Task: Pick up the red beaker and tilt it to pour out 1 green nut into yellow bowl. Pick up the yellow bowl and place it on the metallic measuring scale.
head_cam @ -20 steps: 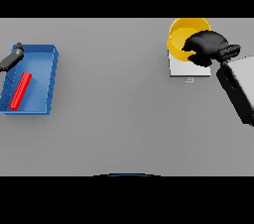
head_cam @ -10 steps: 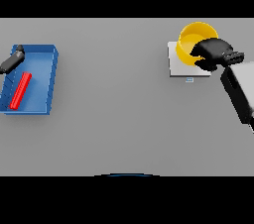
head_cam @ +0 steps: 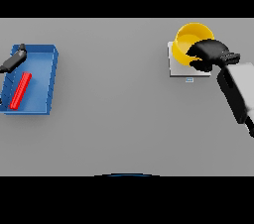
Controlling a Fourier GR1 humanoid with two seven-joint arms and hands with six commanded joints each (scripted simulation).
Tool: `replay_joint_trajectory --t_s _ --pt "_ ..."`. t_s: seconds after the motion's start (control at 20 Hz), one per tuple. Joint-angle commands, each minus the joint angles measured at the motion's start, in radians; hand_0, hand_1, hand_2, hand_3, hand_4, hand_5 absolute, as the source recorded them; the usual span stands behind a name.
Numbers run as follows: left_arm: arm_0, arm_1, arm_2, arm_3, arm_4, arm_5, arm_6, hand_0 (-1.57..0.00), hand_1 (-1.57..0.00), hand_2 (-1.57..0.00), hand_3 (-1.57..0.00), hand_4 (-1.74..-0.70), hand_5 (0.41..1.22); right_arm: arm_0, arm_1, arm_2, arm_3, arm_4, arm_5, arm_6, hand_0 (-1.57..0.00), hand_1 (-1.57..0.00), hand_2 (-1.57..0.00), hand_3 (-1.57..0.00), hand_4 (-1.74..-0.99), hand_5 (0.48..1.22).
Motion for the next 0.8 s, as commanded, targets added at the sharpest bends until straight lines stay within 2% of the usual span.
replay_joint_trajectory --t_s 0.0,0.05,0.15,0.3,0.35,0.45,0.6,0.75 --pt "0.000 -0.001 -0.002 0.004 -0.002 0.000 -0.003 0.00 0.00 0.00 0.00 -0.72 0.668 -0.006 -0.002 0.001 0.006 0.003 0.006 -0.002 -1.23 -1.10 -1.09 -0.89 -1.657 1.149" --pt "-0.006 -0.007 -0.002 0.015 -0.002 -0.001 -0.006 0.00 0.00 0.00 0.00 -0.72 0.668 -0.008 -0.002 0.003 0.003 0.005 0.011 0.005 -0.99 -0.88 -0.92 -0.80 -1.629 1.080" --pt "-0.010 -0.007 0.000 0.019 -0.005 0.002 -0.010 0.00 0.00 0.00 0.00 -0.72 0.666 -0.016 -0.005 0.023 0.015 0.026 0.024 0.001 -0.63 -0.56 -0.66 -0.66 -1.593 0.987" --pt "-0.015 -0.012 0.002 0.019 0.000 0.003 -0.001 0.00 0.00 0.00 0.00 -0.72 0.662 -0.015 -0.006 0.041 0.022 0.042 0.019 -0.027 -0.32 -0.29 -0.38 -0.51 -1.560 0.909" --pt "-0.015 -0.013 0.001 0.025 0.002 -0.004 -0.002 0.00 0.00 0.00 0.00 -0.72 0.663 -0.018 -0.013 0.043 0.020 0.042 0.017 -0.050 -0.26 -0.23 -0.30 -0.46 -1.554 0.891" --pt "-0.008 -0.018 -0.005 0.023 -0.005 0.004 -0.006 0.00 0.00 0.00 0.00 -0.72 0.664 -0.016 -0.008 0.038 0.011 0.035 0.012 -0.047 -0.17 -0.15 -0.19 -0.39 -1.546 0.856" --pt "-0.022 -0.015 0.000 0.027 -0.007 0.008 0.003 0.00 0.00 0.00 0.00 -0.73 0.665 -0.020 -0.008 0.034 0.042 0.037 -0.005 -0.068 -0.08 -0.07 -0.10 -0.30 -1.530 0.809" --pt "-0.018 -0.010 0.000 0.029 -0.003 -0.002 0.002 0.00 0.00 0.00 0.00 -0.72 0.664 -0.018 -0.002 0.027 0.042 0.031 0.009 -0.029 -0.04 -0.04 -0.05 -0.22 -1.509 0.774"
